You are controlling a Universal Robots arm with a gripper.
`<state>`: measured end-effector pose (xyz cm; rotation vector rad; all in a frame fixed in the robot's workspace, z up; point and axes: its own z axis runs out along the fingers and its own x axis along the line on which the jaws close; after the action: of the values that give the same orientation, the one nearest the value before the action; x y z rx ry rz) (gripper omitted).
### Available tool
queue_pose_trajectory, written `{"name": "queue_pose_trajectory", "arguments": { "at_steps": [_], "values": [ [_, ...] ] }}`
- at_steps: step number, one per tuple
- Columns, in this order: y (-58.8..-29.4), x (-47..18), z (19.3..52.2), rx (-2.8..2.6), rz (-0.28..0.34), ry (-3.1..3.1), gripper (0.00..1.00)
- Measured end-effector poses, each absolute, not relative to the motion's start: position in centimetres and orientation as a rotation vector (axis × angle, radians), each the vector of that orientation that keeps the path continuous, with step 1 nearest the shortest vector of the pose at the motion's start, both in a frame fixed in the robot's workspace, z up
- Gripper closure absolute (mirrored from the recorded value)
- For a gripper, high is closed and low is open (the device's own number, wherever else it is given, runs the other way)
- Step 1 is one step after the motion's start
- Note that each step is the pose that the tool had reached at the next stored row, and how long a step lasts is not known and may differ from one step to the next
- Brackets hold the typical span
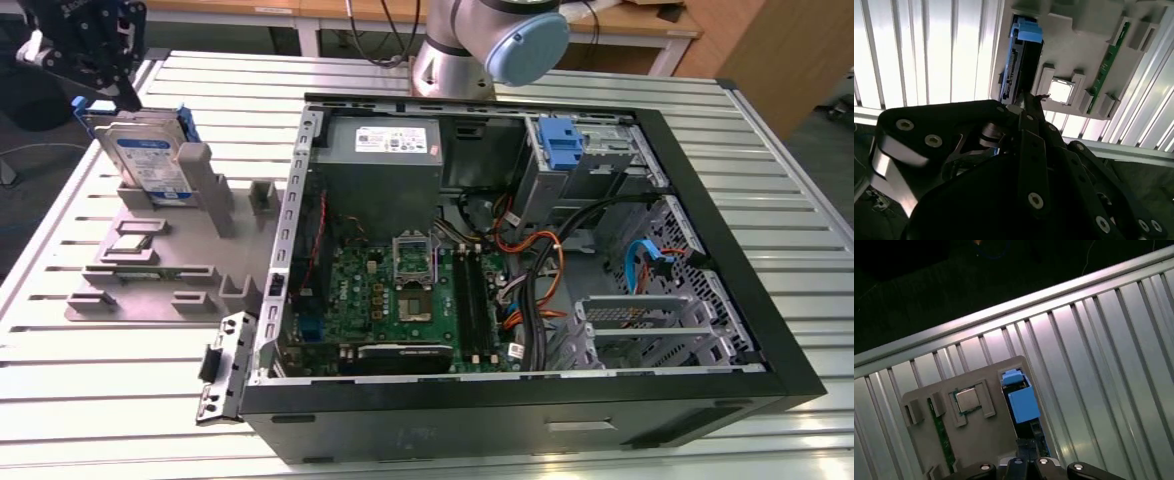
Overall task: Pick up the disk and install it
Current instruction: 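Pick up the disk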
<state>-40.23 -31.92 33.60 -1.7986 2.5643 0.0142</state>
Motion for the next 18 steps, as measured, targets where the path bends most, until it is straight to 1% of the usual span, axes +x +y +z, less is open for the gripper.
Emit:
{"name": "queue_pose_trajectory", "arguments": {
  "at_steps": [5,18],
  "values": [
    [-31.93,-40.23,33.58,-1.895,0.015,2.494,0.9],
    [-31.77,-40.29,33.55,-1.903,0.017,2.487,0.9]
  ]
}}
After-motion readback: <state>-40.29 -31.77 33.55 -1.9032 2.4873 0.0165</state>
